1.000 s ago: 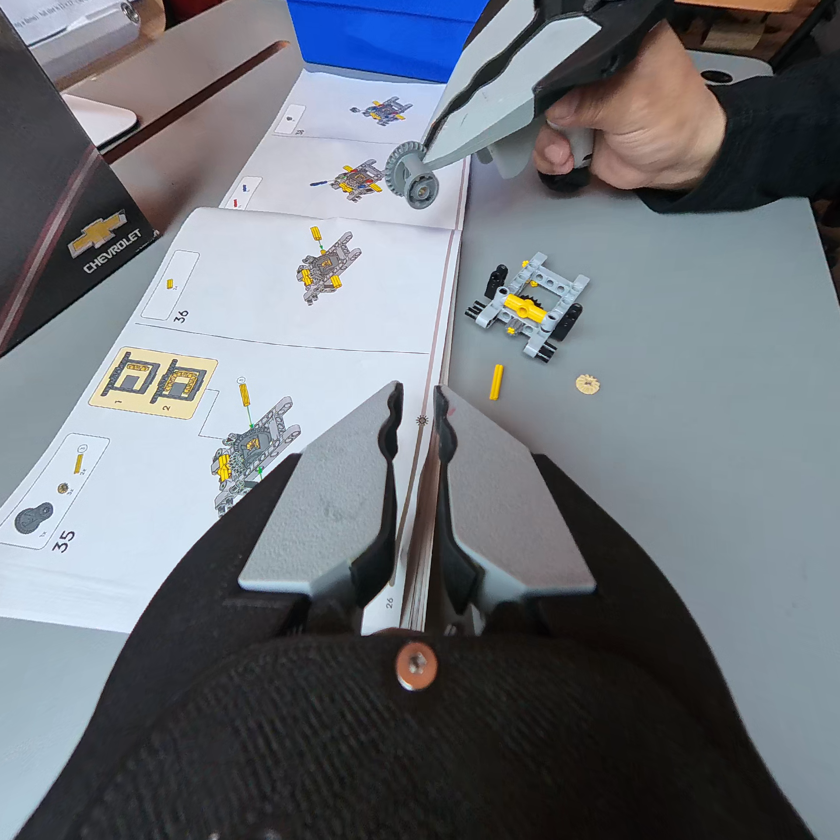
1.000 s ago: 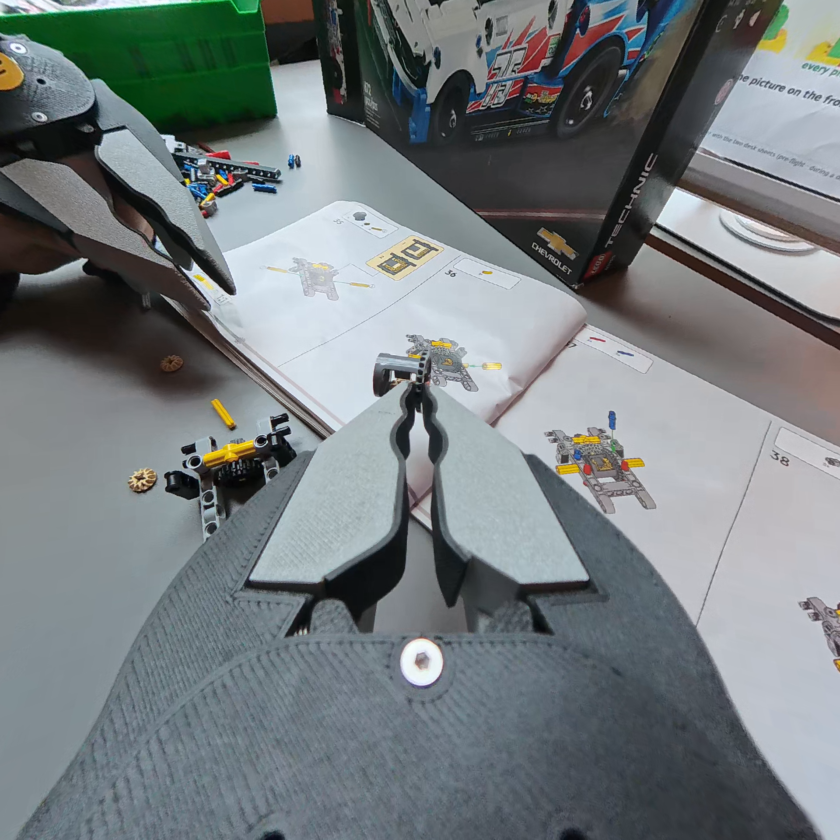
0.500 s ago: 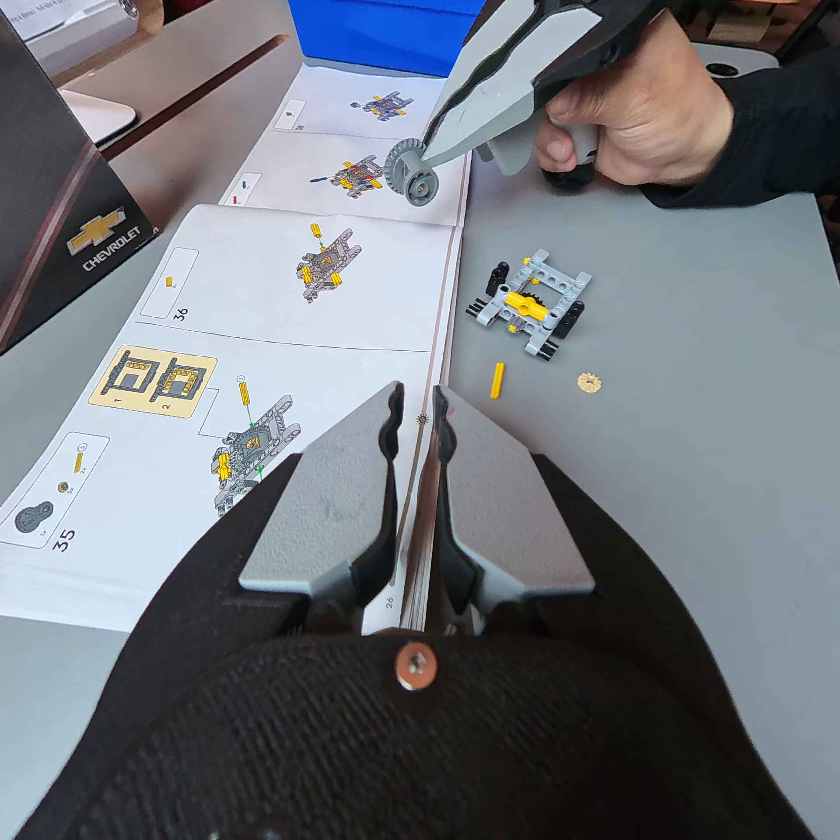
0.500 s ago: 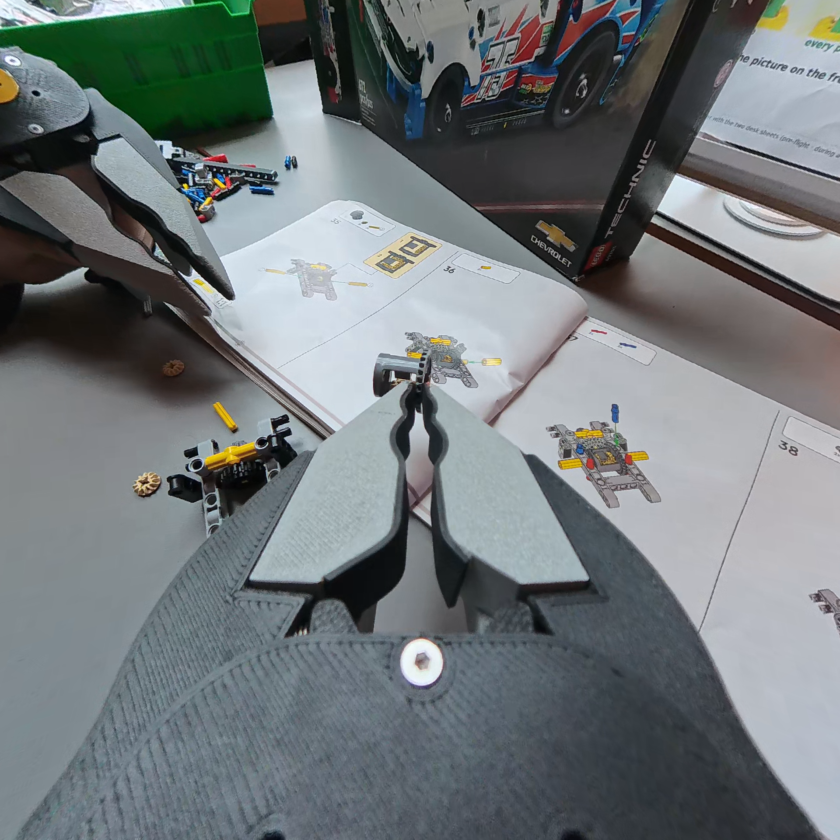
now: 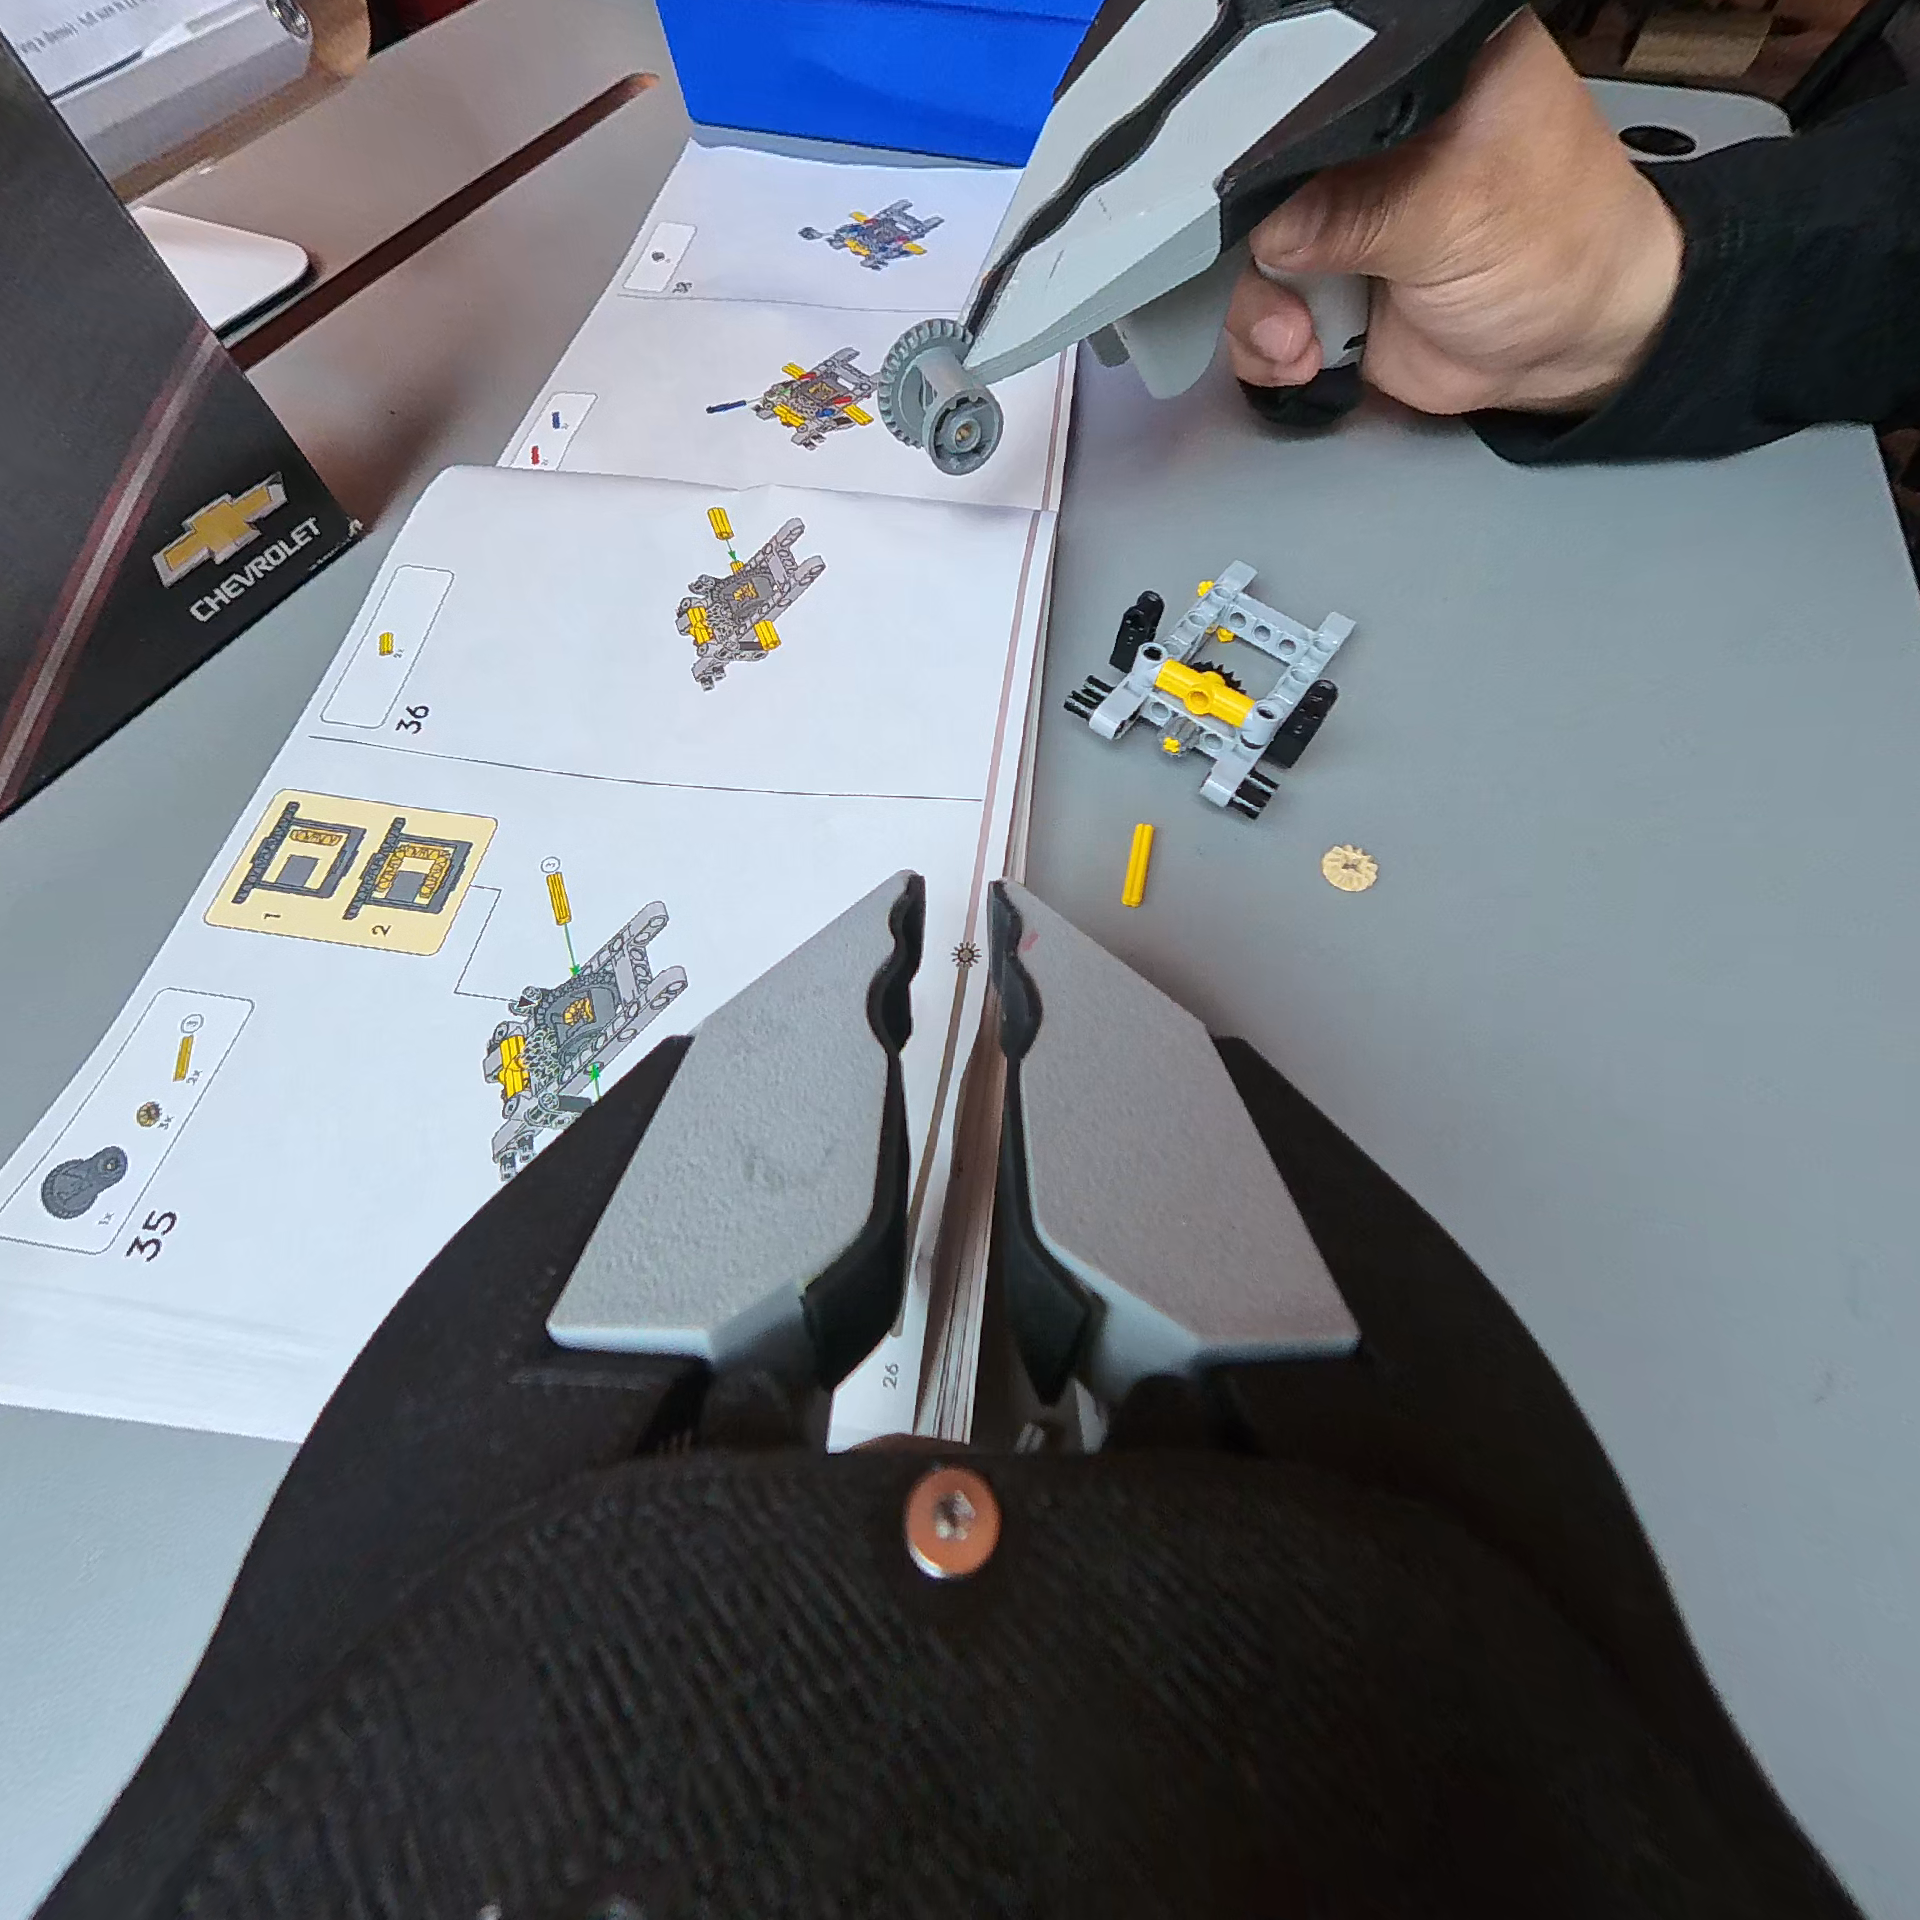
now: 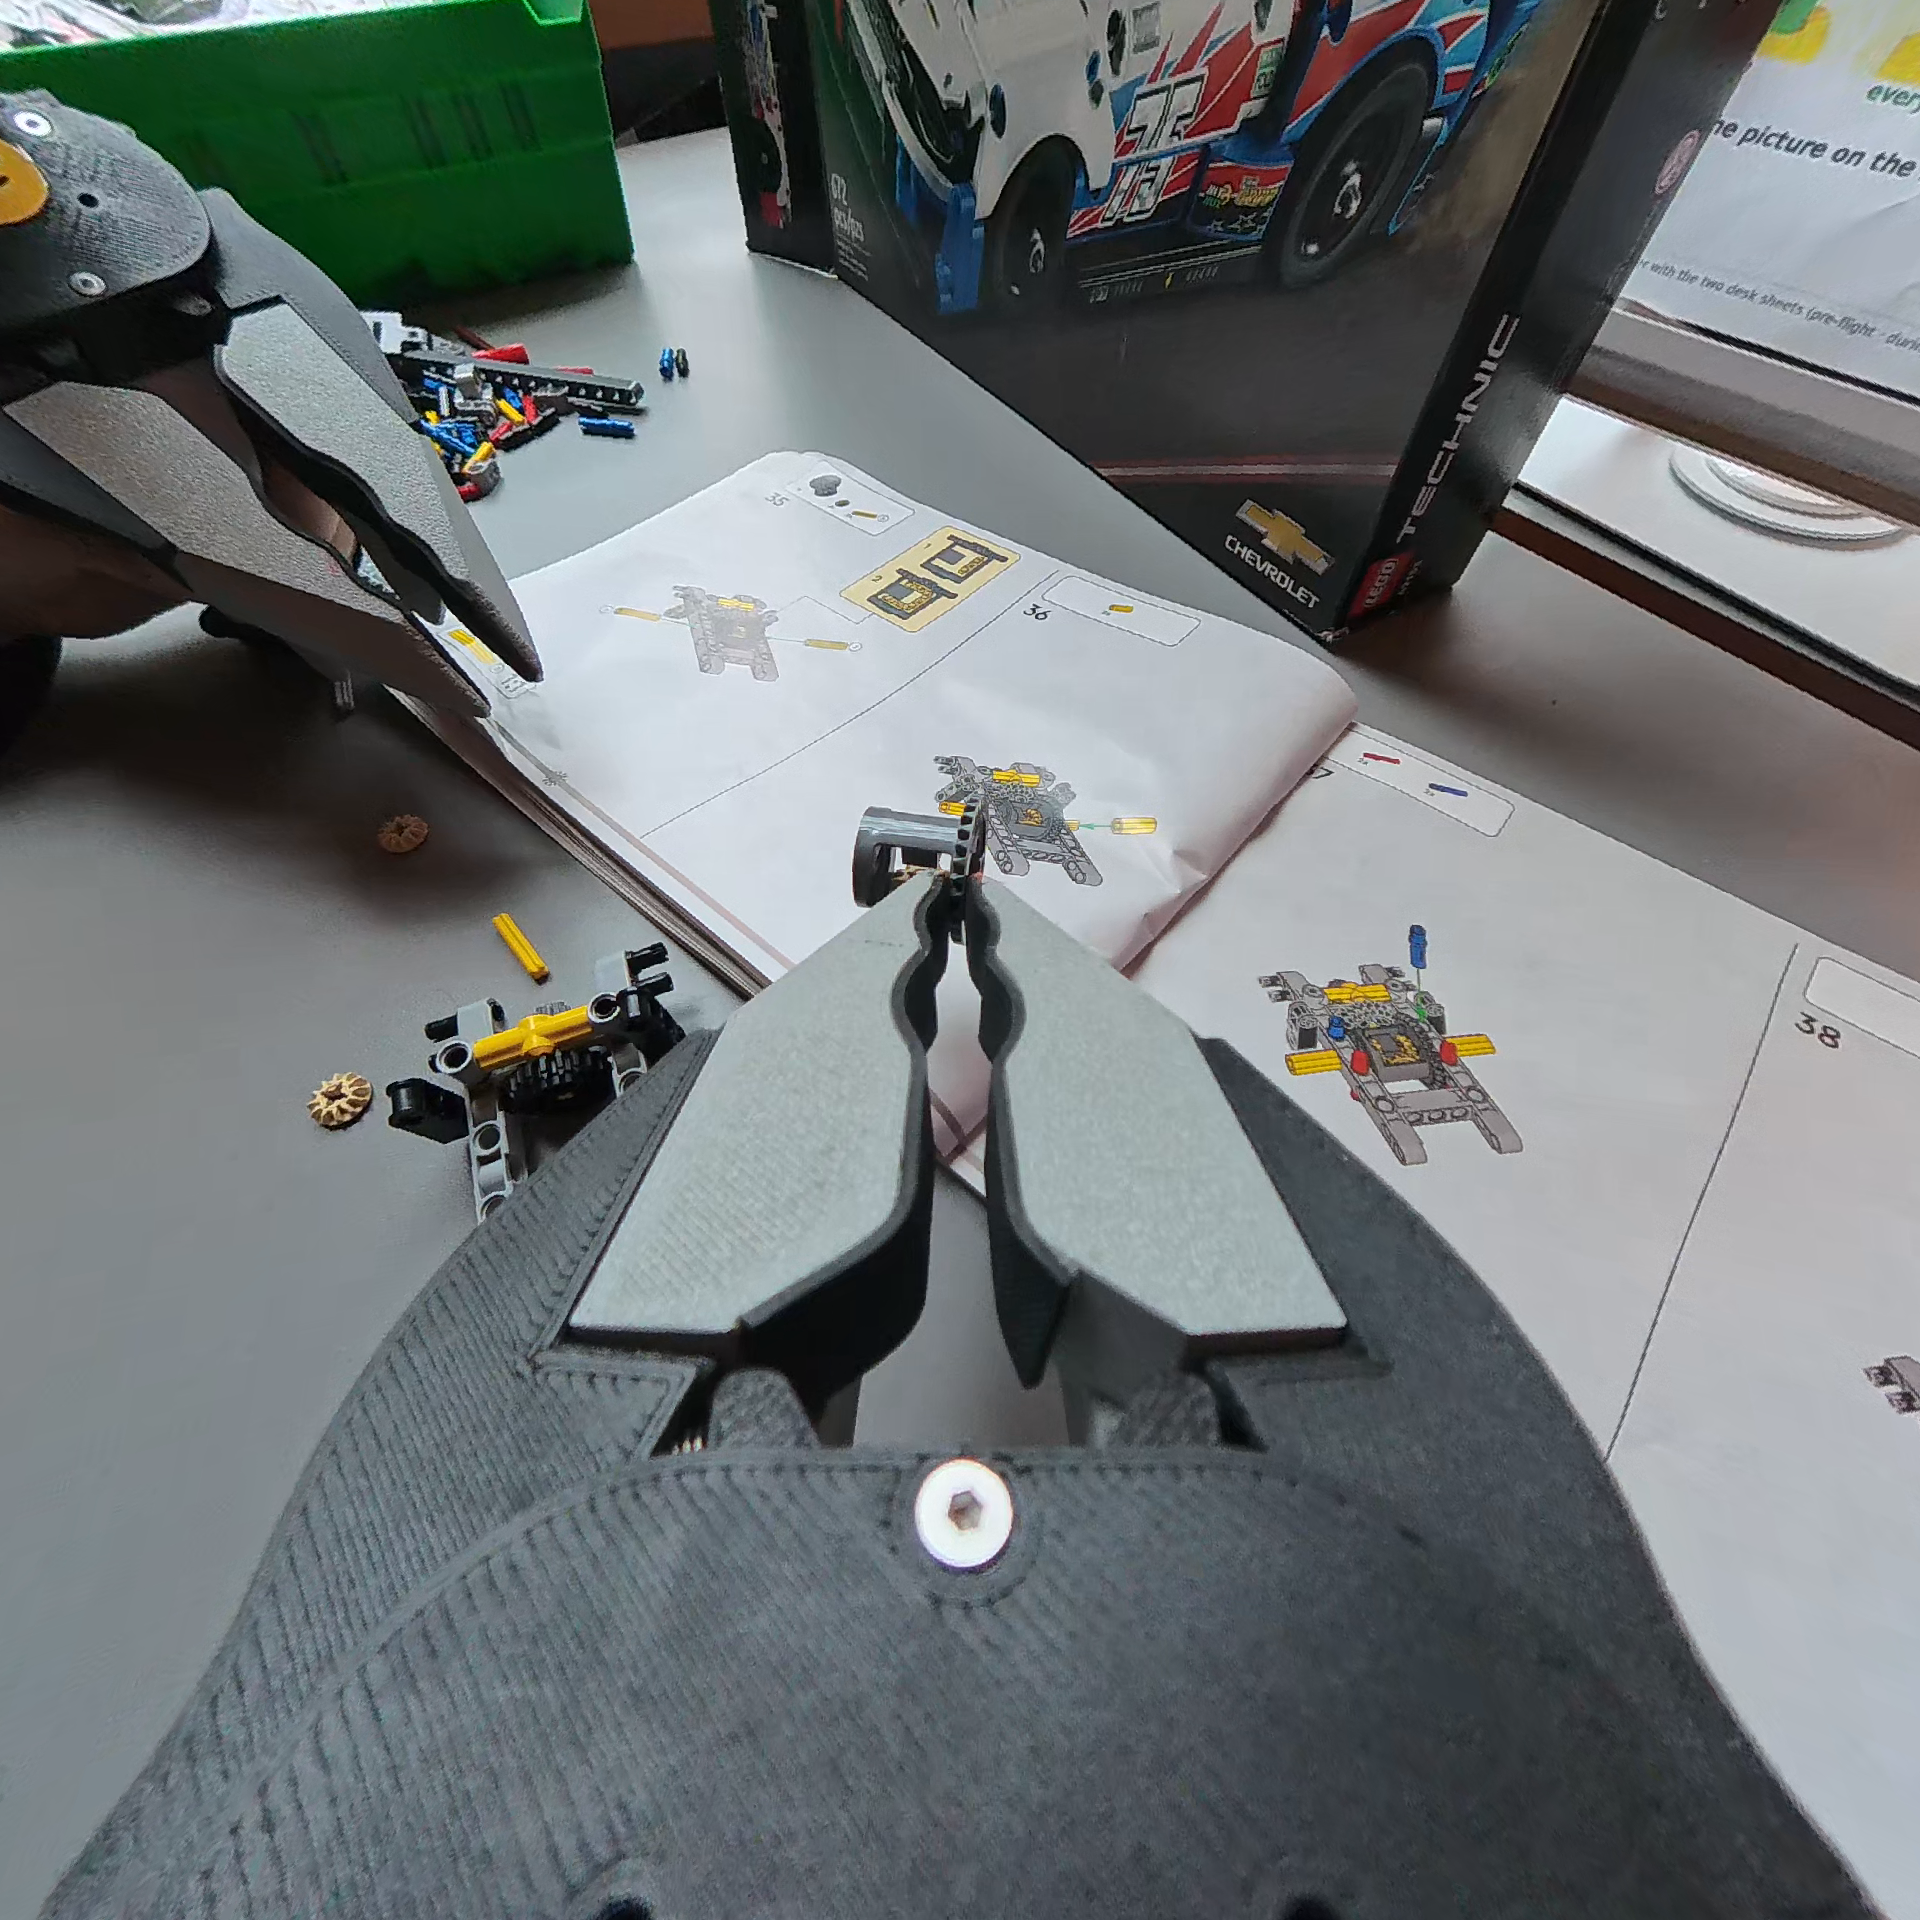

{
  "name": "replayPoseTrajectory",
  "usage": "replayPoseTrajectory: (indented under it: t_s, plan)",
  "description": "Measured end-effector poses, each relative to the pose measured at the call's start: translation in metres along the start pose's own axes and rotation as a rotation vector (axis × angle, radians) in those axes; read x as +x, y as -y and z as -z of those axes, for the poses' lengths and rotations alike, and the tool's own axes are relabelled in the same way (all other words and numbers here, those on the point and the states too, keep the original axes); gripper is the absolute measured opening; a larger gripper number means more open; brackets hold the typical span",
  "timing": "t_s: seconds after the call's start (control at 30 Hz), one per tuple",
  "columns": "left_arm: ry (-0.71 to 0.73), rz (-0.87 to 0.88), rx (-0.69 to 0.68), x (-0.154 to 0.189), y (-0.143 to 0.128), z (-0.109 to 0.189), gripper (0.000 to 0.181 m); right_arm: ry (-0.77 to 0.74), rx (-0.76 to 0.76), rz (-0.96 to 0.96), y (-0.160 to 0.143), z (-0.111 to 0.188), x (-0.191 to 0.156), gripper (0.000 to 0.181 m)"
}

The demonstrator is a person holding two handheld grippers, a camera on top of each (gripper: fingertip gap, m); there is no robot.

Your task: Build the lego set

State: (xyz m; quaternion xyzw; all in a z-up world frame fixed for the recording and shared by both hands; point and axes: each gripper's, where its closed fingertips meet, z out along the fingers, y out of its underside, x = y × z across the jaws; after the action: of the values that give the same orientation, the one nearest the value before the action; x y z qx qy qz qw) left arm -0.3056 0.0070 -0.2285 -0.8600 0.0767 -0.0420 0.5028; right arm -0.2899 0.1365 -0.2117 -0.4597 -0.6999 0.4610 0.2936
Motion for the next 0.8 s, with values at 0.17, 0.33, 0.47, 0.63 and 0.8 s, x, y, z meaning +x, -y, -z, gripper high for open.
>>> replayPoseTrajectory:
  t_s: [0.17,0.33,0.47,0.63,0.8]
  plan:
    - [-0.001,0.002,-0.001,0.0000,-0.0002,0.0000,0.009,0.001,-0.002,0.001,-0.0003,0.0000,-0.0002,0.000]
    - [-0.003,0.001,-0.002,0.0002,-0.0004,-0.0002,0.009,0.003,-0.003,0.003,-0.0003,0.0000,-0.0008,0.000]
    - [-0.002,-0.001,-0.004,0.0004,-0.0005,-0.0002,0.009,0.003,-0.007,0.006,-0.0009,-0.0003,-0.0012,0.000]
    - [-0.003,0.001,-0.007,0.0003,-0.0008,-0.0006,0.009,0.007,-0.007,0.003,-0.0010,-0.0003,-0.0013,0.000]
    - [-0.002,0.000,-0.006,0.0004,-0.0008,-0.0005,0.009,0.009,-0.010,0.006,-0.0017,-0.0010,-0.0023,0.000]
